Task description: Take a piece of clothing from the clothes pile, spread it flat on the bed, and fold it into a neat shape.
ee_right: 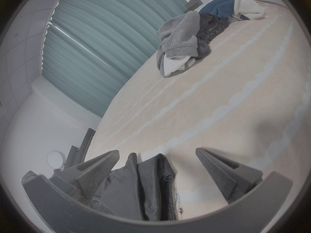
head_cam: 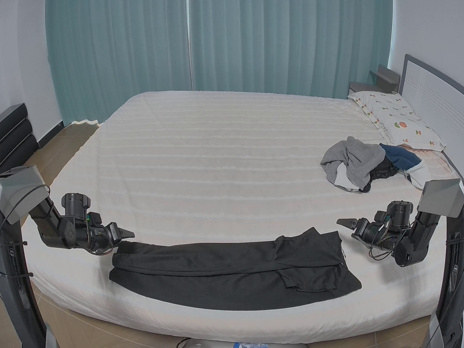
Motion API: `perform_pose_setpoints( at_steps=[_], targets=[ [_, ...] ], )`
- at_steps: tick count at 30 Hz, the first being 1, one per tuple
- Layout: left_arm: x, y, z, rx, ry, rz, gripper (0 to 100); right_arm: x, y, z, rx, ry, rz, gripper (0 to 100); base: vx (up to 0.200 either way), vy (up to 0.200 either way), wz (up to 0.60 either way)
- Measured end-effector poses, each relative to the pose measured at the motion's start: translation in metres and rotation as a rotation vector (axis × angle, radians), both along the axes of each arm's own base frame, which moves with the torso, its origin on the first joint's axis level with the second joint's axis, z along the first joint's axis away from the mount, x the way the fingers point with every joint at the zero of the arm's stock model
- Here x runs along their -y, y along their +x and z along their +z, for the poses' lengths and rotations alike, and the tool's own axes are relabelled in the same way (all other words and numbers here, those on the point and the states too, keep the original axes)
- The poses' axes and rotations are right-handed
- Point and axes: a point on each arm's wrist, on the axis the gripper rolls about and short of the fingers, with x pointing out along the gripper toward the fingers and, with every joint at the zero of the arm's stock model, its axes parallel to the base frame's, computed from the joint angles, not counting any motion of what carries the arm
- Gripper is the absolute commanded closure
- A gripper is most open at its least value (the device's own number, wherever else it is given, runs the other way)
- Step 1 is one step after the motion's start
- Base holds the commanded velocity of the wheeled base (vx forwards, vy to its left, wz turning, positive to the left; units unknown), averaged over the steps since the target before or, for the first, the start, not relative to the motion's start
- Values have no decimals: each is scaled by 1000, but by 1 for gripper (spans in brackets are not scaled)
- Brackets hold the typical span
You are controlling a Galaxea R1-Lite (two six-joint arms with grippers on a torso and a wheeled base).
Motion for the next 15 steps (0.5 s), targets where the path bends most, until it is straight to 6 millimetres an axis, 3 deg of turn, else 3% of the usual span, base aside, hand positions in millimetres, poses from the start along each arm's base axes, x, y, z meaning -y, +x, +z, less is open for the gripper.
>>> perform_pose_setpoints(
  at_steps=[8, 15],
  targets=[
    [-1, 7, 0, 3, 36, 75, 100, -10, 0, -1, -9, 3, 18, 0, 0, 0, 0],
    [-3, 22, 8, 44, -66, 216, 100, -20, 0, 0, -11, 13, 30, 0, 0, 0, 0]
  ],
)
